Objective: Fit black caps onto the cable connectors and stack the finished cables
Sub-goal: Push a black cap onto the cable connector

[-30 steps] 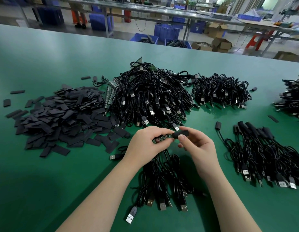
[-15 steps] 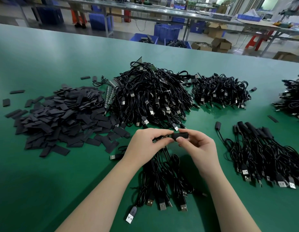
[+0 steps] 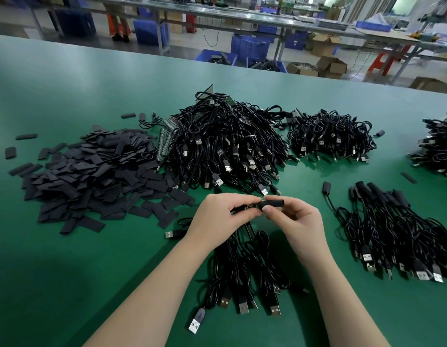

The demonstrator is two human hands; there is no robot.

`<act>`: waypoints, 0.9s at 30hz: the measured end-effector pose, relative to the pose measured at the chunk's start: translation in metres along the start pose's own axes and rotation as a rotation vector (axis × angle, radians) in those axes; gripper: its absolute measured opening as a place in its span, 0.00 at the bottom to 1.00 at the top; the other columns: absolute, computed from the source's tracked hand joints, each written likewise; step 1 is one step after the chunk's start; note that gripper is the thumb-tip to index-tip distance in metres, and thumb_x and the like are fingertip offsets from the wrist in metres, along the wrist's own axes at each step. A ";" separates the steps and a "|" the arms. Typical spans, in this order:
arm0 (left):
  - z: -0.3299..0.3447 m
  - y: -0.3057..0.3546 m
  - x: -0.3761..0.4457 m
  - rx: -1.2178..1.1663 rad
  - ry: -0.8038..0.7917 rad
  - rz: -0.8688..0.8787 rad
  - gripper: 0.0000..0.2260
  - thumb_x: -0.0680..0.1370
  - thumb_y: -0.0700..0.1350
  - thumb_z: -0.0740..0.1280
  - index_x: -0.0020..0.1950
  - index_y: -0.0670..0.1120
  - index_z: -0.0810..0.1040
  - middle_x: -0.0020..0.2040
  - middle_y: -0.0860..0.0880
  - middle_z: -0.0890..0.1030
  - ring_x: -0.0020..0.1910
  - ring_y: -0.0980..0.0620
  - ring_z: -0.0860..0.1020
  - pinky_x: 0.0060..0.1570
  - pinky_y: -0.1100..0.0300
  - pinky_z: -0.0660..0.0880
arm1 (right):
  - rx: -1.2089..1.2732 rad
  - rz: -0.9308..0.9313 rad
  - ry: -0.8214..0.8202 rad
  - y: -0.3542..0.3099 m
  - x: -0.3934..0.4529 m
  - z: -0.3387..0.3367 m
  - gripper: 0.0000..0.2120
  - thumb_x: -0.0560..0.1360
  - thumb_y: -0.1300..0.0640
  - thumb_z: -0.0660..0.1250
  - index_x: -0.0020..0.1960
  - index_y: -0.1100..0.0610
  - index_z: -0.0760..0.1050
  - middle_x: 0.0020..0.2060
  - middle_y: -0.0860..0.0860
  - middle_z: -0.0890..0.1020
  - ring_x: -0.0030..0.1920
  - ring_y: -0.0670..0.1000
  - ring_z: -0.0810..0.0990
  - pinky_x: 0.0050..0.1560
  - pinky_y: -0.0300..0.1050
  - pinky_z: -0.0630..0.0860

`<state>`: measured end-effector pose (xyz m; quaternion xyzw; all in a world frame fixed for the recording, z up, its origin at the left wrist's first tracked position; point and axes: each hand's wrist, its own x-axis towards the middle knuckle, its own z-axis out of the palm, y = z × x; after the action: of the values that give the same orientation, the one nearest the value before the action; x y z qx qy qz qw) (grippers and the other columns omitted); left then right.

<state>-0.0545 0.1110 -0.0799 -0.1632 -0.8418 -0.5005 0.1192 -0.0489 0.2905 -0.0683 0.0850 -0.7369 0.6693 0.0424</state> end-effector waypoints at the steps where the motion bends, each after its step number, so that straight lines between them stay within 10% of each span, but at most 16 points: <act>1: 0.000 0.001 0.000 0.000 0.001 -0.001 0.12 0.73 0.52 0.73 0.54 0.65 0.80 0.44 0.76 0.78 0.51 0.71 0.78 0.51 0.74 0.72 | 0.003 0.002 -0.004 0.000 0.000 0.000 0.16 0.71 0.62 0.75 0.45 0.40 0.85 0.40 0.49 0.87 0.42 0.45 0.85 0.46 0.35 0.79; 27: 0.003 0.002 0.000 0.014 0.068 0.003 0.17 0.72 0.53 0.73 0.58 0.68 0.75 0.49 0.71 0.80 0.52 0.68 0.78 0.52 0.75 0.71 | 0.104 0.083 0.025 0.008 0.001 0.005 0.13 0.73 0.62 0.74 0.46 0.43 0.86 0.38 0.49 0.86 0.39 0.43 0.83 0.45 0.34 0.78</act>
<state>-0.0542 0.1142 -0.0798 -0.1465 -0.8405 -0.4996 0.1499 -0.0509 0.2857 -0.0762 0.0478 -0.7035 0.7088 0.0193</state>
